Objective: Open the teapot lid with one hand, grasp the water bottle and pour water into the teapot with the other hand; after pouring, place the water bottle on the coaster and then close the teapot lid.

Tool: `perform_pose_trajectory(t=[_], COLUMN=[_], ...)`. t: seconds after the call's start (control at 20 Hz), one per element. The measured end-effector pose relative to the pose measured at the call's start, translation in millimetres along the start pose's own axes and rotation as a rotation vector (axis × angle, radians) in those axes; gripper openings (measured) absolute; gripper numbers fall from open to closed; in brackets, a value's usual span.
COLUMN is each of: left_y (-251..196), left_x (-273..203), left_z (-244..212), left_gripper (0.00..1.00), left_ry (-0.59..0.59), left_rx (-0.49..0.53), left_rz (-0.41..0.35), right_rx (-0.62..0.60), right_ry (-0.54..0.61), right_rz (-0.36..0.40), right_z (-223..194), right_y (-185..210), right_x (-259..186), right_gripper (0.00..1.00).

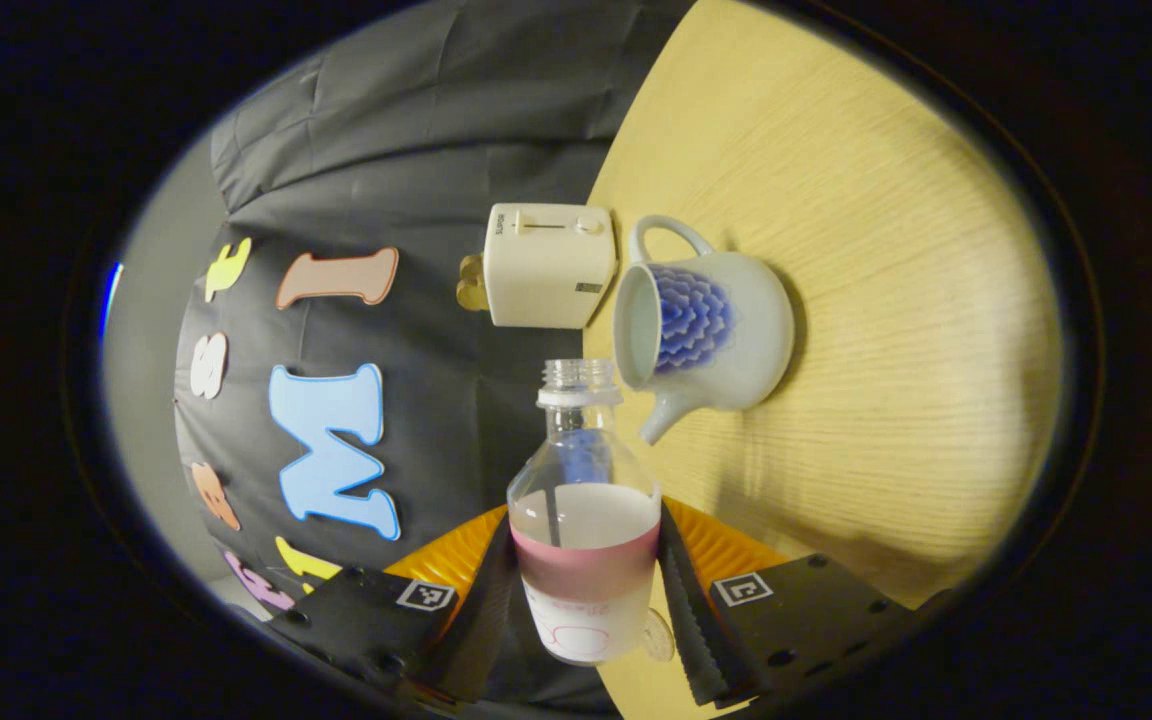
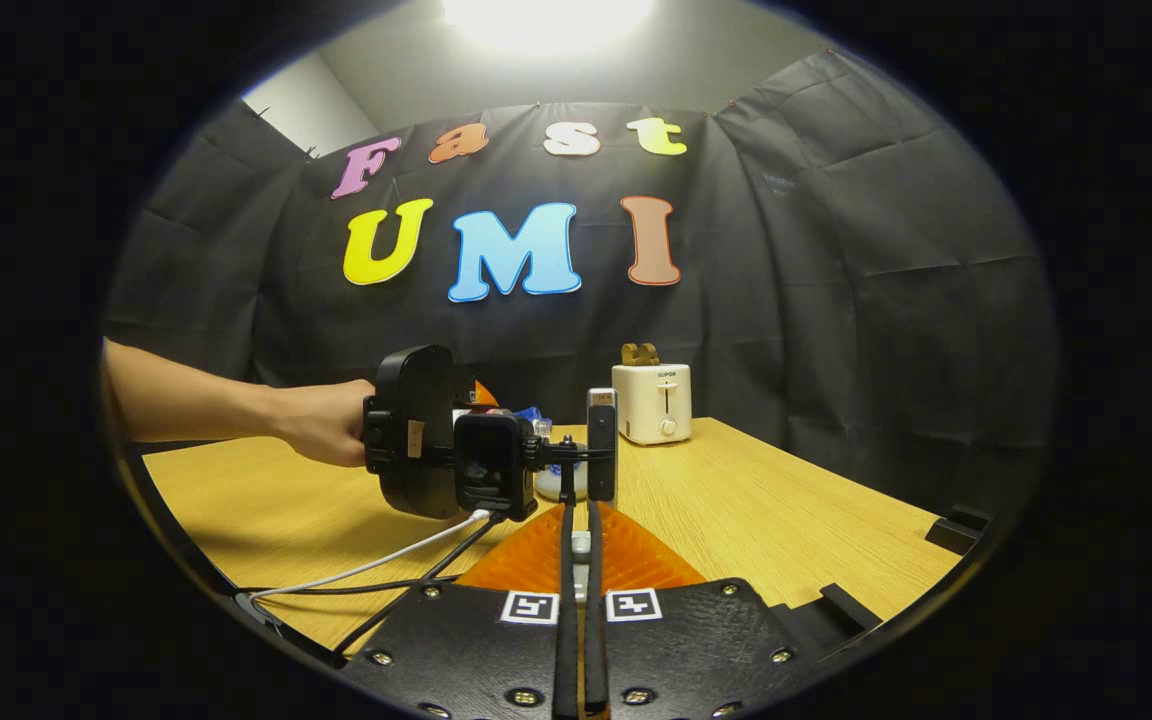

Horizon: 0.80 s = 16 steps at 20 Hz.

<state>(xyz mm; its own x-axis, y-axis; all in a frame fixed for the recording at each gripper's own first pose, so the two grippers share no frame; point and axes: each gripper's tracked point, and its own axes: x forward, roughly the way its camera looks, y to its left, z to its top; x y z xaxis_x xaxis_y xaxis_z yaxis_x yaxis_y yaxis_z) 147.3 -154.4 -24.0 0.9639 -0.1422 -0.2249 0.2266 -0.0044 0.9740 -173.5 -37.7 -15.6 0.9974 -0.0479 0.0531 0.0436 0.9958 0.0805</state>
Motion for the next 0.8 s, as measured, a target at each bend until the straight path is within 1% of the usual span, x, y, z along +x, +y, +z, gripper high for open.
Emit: perform_pose_trajectory(t=[0.25,0.55,0.8], left_y=[-1.6,2.5,3.9], left_x=[2.0,3.0,0.1], left_z=[-3.1,-2.9,-0.2], left_gripper=[0.85,0.85,0.85], left_ry=[0.031,0.052,0.065], left_rx=[0.080,0.179,0.241], left_rz=[-0.027,-0.040,-0.050], right_rx=[0.005,0.008,0.006], right_ry=[0.007,0.011,0.023], right_rz=[0.001,0.002,0.002], right_z=[-1.8,-2.3,-5.0], right_y=[-0.4,-0.9,-2.9], right_x=[1.3,1.1,3.2], right_gripper=[0.03,0.03,0.03])
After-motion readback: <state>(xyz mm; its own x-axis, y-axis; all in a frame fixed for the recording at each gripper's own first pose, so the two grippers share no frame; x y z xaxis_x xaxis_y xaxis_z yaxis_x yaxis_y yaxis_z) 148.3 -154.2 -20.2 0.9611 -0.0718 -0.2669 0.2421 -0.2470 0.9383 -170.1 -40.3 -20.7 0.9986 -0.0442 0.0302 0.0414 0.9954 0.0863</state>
